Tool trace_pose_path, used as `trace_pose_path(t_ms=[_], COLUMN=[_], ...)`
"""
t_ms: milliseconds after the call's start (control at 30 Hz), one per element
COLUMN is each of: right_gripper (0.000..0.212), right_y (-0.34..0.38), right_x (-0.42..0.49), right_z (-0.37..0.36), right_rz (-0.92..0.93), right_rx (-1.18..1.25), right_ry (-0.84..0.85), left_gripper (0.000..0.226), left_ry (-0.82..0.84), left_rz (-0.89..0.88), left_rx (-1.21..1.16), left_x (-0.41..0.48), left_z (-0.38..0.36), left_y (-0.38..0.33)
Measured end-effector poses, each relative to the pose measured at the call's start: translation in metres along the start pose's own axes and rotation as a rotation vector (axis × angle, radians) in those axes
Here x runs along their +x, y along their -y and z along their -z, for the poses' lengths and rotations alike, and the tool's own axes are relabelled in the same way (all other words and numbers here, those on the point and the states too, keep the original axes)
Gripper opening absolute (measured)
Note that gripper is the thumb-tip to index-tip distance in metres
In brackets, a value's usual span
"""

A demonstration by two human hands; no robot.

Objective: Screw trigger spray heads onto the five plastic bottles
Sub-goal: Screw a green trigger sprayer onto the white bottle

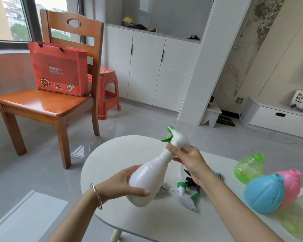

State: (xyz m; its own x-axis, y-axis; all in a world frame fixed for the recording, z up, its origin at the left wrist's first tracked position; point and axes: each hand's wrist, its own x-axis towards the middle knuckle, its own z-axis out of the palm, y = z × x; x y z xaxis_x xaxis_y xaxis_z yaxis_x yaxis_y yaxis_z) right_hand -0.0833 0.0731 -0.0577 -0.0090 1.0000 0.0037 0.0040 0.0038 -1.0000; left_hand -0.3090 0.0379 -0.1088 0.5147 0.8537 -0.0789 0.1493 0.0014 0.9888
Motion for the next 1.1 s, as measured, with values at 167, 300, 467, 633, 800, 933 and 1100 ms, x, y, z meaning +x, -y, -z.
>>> trace_pose_path(t_ms=[167,300,467,633,800,933,1100], right_gripper=[0.052,0.039,0.027,0.032,0.026,0.026,0.041], right_y=[0.008,0.013,0.02,0.026,0.031,0.034,0.036], right_x=[-0.001,-0.001,0.002,0.003,0.004,0.004,0.003], right_z=[-0.004,-0.009,-0.014,-0.029,-0.041,-0.047,-0.052], right_rz=[-0.109,-0.098,-0.081,-0.052,-0.033,-0.018,-0.026], right_rx=[0.178,0.273,0.274,0.244,0.265,0.256,0.122], right_ry=[0.17,0.285,0.228,0.131,0.084,0.073,0.188], left_gripper=[0.064,0.061,0.063,0.067,0.074,0.072,0.063], left_ry=[0.006,0.03,-0.088,-0.234,-0.348,-0.37,-0.336], left_rz=[0.021,0.005,-0.079,-0.178,-0.25,-0.264,-0.24], left_rx=[-0.121,-0.152,-0.12,-0.04,0.005,0.031,-0.052], left_x=[0.0,-0.001,-0.003,-0.003,-0.005,-0.008,-0.011], left_z=[-0.001,0.002,0.005,0.004,0.005,0.007,0.012], left_y=[-0.001,-0.004,-0.007,-0.01,-0.014,-0.014,-0.012])
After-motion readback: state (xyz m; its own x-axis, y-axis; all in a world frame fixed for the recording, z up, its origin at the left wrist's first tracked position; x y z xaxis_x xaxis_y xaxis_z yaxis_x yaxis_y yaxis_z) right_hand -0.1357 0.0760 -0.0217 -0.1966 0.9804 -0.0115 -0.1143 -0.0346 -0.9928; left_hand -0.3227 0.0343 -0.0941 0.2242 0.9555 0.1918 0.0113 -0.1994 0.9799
